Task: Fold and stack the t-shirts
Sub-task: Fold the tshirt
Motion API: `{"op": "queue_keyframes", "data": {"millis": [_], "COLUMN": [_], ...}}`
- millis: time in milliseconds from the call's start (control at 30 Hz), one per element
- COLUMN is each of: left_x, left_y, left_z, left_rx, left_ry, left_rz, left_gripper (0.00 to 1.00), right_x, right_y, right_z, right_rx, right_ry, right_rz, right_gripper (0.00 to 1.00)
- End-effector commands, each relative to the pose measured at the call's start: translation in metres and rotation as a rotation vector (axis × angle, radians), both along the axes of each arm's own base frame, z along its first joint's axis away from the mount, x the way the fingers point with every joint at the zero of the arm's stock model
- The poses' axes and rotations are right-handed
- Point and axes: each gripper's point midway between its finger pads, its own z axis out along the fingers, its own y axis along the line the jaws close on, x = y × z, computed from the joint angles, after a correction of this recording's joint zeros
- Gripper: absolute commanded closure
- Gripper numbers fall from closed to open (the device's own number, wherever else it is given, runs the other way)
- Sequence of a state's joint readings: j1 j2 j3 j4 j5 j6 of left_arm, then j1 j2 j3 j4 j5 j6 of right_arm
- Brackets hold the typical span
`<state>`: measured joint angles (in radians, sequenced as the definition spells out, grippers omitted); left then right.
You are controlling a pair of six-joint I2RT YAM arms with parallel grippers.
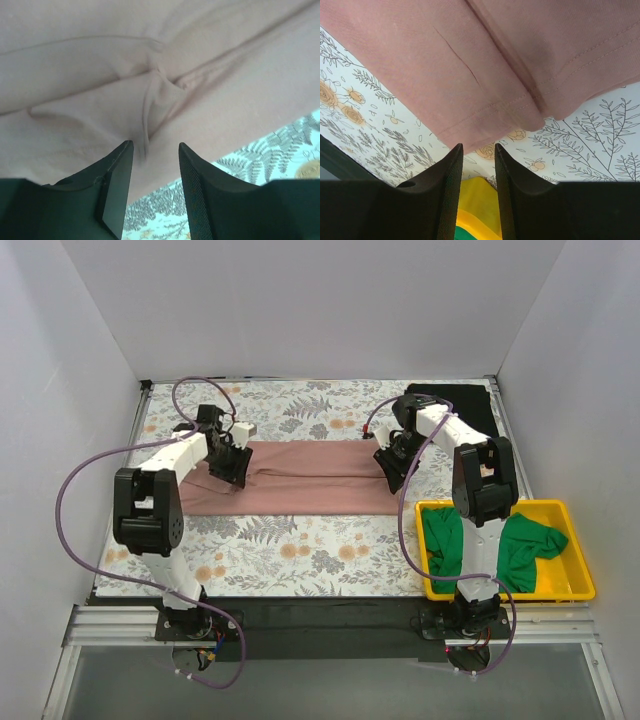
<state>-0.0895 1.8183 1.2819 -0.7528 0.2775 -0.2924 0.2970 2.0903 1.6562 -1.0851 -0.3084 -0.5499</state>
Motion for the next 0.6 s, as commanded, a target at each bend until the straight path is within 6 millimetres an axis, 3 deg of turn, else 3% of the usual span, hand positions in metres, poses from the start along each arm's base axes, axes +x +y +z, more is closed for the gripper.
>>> {"op": "queue_keyframes", "data": {"millis": [0,133,233,267,433,567], "left_x": [-0.006,-0.005,0.0,-0.002,0.0,-0.006], "left_y": [-0.006,0.002,0.012,0.015,0.026,0.029], "left_z": [0.044,0.059,0.052,0.041,0.012,-0.002], "left_rx": [-0.037,-0.064,-0.039,-0.025,0.032,0.047], "left_ry": [-0.112,-0.142,-0.139,-0.106,-0.039,0.006], "left_rz": [-0.049,0.047,0.101,0.118,0.243,0.299], "left_gripper": [0.6,0.69,0.75,0.76,0.96,0.98], "right_x": [0.006,0.022,0.042,0.053,0.076,0.079], "right_y": [0.005,0.013,0.021,0.025,0.037,0.046], "right_z": [0.007,0.019,0.03,0.037,0.027,0.008], "right_rx": [0.018,0.048,0.072,0.081,0.077,0.038], "right_ry": [-0.023,-0.072,-0.122,-0.153,-0.172,-0.169], "right_rz": [0.006,0.004,-0.006,-0.007,-0.01,0.017], "right_gripper": [0.62,0.62,0.63,0.63,0.64,0.66]}}
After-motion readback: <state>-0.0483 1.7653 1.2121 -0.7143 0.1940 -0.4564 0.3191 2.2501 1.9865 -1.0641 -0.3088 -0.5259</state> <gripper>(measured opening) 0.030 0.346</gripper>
